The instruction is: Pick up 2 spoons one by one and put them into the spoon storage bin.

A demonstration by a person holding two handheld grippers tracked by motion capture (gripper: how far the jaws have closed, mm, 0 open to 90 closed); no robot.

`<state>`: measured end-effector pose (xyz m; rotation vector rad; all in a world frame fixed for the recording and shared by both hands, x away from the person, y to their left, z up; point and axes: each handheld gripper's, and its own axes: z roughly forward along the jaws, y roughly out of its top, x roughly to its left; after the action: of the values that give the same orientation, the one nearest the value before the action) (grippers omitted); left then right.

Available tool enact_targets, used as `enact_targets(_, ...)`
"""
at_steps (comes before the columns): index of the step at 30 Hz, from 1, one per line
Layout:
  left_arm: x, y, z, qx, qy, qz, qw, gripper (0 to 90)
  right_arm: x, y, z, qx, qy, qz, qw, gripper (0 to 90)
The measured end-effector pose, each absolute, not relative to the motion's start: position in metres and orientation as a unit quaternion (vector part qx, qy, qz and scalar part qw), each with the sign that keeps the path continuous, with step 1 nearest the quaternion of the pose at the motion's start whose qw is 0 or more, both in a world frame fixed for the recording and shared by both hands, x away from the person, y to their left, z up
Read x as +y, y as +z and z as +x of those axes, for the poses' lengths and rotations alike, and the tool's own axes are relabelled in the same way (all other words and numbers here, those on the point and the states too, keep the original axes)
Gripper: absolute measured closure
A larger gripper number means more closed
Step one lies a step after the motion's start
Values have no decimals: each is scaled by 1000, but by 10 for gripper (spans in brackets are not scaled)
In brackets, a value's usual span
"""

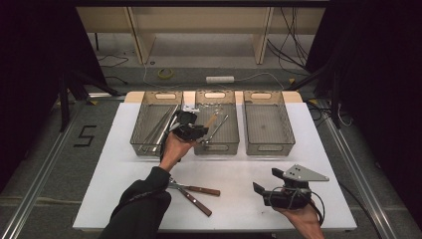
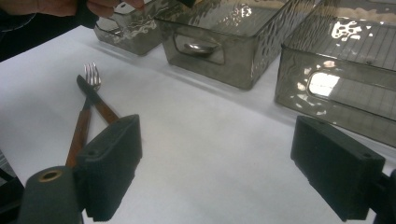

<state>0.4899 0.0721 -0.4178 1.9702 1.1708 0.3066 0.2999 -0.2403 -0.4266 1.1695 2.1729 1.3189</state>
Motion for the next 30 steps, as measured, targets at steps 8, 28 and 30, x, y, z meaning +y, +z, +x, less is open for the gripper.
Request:
enact_targets(8,72,-423,492,470,113,779,400,727,-240,-426,300,765,465,412,171,178)
enact_targets(28,89,-401,470,454,89,780,421,427,-239,-427,300,767,465,408,170,177)
enact_targets(30,95,-399,463,450,90,779,427,409,-239,-427,300,767,466,408,169,177)
